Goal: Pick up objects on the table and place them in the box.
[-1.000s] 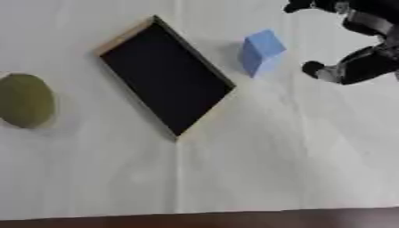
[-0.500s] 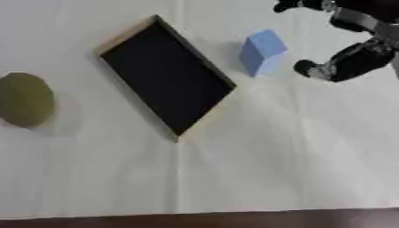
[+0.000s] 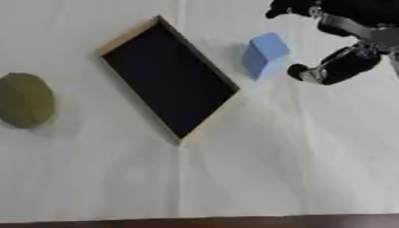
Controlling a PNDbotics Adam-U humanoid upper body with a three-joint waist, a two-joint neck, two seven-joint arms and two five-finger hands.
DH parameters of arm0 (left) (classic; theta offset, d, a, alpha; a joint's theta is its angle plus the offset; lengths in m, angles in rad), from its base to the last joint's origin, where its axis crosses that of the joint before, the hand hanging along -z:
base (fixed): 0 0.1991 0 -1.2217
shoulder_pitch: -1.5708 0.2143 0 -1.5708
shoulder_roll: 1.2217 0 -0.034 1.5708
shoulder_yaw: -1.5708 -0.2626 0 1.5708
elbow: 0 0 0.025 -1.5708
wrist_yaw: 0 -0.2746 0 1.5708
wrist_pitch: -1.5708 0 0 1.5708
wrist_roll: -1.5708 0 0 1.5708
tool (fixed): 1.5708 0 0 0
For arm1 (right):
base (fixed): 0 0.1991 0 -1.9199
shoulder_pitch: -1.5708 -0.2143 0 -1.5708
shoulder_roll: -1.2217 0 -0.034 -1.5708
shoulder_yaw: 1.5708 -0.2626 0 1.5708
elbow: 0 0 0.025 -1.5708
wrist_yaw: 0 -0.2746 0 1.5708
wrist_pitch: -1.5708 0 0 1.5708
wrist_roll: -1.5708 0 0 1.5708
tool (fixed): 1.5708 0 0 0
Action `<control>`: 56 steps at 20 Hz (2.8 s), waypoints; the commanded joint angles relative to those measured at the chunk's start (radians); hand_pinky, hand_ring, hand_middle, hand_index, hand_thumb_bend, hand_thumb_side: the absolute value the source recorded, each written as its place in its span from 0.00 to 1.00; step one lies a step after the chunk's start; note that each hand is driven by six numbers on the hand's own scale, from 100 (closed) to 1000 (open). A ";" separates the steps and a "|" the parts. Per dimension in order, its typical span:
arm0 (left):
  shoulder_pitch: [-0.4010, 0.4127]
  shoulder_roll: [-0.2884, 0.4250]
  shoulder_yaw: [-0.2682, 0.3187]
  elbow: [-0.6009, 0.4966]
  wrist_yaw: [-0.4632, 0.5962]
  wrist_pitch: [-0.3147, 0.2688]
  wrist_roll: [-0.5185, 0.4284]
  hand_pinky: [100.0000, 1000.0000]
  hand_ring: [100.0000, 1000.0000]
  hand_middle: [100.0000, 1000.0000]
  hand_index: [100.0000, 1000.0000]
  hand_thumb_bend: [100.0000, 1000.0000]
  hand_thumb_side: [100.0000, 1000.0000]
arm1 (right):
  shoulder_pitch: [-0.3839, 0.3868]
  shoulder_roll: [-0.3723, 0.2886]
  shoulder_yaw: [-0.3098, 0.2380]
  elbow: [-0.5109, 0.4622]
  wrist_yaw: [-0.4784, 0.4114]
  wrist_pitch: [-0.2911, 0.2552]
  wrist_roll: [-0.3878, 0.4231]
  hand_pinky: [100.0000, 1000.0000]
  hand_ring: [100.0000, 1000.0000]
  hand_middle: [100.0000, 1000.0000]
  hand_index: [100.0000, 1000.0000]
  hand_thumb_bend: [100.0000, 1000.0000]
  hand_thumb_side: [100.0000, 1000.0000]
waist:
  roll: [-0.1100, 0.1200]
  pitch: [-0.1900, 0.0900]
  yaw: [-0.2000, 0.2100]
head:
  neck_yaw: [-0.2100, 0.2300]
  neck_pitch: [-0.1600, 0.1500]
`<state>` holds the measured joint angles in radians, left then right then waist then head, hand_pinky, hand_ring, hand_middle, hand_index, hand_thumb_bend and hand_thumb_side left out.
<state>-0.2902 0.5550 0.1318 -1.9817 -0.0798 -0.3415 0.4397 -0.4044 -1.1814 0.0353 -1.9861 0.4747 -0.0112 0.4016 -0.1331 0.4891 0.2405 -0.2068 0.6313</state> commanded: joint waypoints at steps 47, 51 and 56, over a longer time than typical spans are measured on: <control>0.002 0.017 0.020 -0.018 0.013 0.011 0.005 0.86 0.77 0.76 0.82 0.00 0.67 | 0.020 0.048 -0.055 0.126 0.194 0.035 0.008 0.91 0.98 0.93 0.93 0.33 0.01 | -0.037 0.068 0.057 | -0.042 -0.053; 0.004 0.016 0.021 -0.018 0.014 0.013 0.006 0.86 0.77 0.76 0.82 0.00 0.67 | 0.025 0.056 -0.052 0.136 0.239 0.019 0.046 0.91 0.98 0.92 0.94 0.34 0.03 | -0.040 0.075 0.057 | -0.043 -0.051; 0.003 0.015 0.022 -0.018 0.016 0.014 0.005 0.87 0.76 0.76 0.82 0.00 0.67 | 0.016 0.069 -0.048 0.139 0.221 0.019 0.036 0.90 0.96 0.90 0.93 0.33 0.00 | -0.041 0.083 0.059 | -0.047 -0.051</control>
<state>-0.2831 0.5540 0.1390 -1.9817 -0.0658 -0.3300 0.4452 -0.3886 -1.0968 -0.0110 -1.8445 0.6988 0.0076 0.4369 -0.1820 0.5918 0.2987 -0.2490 0.5884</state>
